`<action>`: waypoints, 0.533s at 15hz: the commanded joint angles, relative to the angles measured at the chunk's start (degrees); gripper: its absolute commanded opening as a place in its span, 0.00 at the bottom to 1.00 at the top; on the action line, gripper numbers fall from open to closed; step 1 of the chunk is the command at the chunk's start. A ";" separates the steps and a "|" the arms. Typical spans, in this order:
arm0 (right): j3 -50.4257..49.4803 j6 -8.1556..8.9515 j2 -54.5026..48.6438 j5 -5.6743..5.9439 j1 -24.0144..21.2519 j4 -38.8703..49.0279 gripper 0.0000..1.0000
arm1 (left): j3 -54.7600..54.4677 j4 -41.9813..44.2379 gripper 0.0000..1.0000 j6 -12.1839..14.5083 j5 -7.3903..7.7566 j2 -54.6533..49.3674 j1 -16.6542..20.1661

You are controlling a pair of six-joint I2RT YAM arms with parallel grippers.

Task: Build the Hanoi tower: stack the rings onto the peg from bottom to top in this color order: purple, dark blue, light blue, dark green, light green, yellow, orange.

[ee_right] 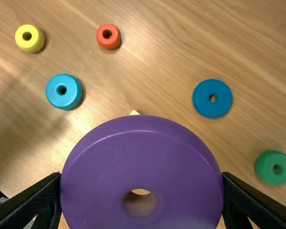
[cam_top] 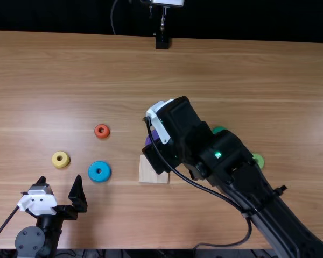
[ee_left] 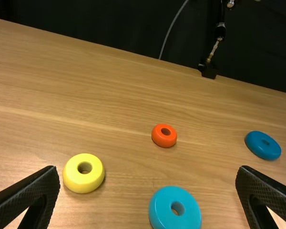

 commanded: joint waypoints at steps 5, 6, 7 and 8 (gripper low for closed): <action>1.43 0.42 2.60 -0.42 1.34 0.18 0.00 | -3.17 -1.09 1.00 0.19 0.70 -0.69 0.12; 1.17 0.53 2.77 -0.42 1.34 0.18 0.00 | -3.17 -1.09 1.00 0.19 0.81 -0.69 0.12; 0.99 0.53 2.77 -0.31 1.34 0.18 0.00 | -3.17 -1.09 1.00 0.19 0.70 -0.69 0.12; 0.90 0.53 2.86 -0.31 1.34 0.18 0.00 | -3.17 -1.09 1.00 0.19 0.70 -0.69 0.12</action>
